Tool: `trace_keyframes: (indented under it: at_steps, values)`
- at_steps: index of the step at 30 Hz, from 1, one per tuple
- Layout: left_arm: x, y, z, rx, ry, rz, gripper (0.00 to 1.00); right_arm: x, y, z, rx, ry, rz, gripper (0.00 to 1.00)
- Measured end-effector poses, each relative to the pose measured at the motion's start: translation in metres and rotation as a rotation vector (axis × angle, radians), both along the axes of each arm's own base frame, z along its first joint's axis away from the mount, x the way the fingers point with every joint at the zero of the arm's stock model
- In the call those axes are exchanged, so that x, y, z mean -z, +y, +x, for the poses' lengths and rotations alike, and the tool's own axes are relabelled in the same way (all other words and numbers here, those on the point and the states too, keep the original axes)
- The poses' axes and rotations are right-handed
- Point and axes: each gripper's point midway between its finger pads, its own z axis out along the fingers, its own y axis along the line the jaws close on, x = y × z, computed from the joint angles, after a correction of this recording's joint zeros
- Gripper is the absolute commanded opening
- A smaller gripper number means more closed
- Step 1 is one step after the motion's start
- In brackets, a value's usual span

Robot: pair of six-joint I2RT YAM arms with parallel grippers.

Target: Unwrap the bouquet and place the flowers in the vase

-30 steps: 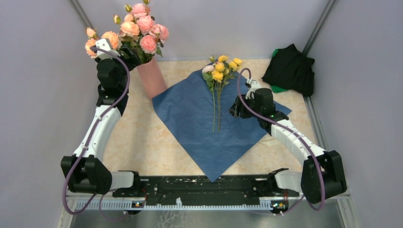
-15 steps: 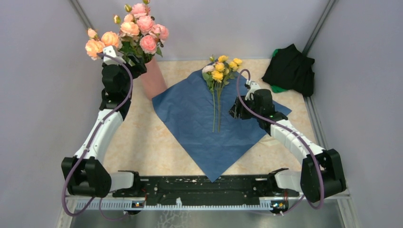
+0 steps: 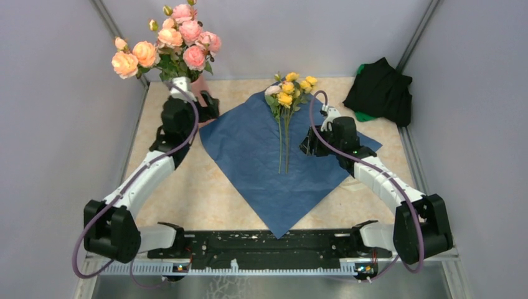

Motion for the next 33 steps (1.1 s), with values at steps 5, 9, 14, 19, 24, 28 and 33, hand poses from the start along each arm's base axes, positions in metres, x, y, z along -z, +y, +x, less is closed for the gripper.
trace_keyframes:
  at_steps: [5, 9, 14, 19, 24, 28, 33]
  values:
    - [0.045, -0.088, -0.015, 0.212, 0.113, 0.088, 0.83, 0.001, 0.001, 0.000, -0.004, 0.002, 0.003, 0.54]
    - [0.072, -0.124, -0.018, 0.289, 0.198, 0.092, 0.76, 0.001, 0.001, 0.001, -0.002, 0.001, 0.001, 0.54]
    - [0.078, -0.150, 0.012, 0.278, 0.322, 0.025, 0.76, 0.000, 0.000, 0.001, 0.003, -0.002, -0.001, 0.54]
    - [0.079, -0.195, 0.047, 0.325, 0.414, 0.014, 0.73, -0.003, -0.001, 0.001, 0.008, -0.012, -0.001, 0.54]
    - [0.115, -0.248, 0.047, 0.391, 0.523, 0.077, 0.71, -0.012, -0.005, -0.002, 0.019, -0.032, -0.003, 0.54]
    - [0.149, -0.284, 0.038, 0.444, 0.605, 0.121, 0.68, -0.020, -0.013, -0.007, 0.046, -0.044, -0.015, 0.54]
    - [0.171, -0.308, 0.027, 0.477, 0.657, 0.136, 0.67, -0.035, -0.024, -0.012, 0.089, -0.082, -0.023, 0.54]
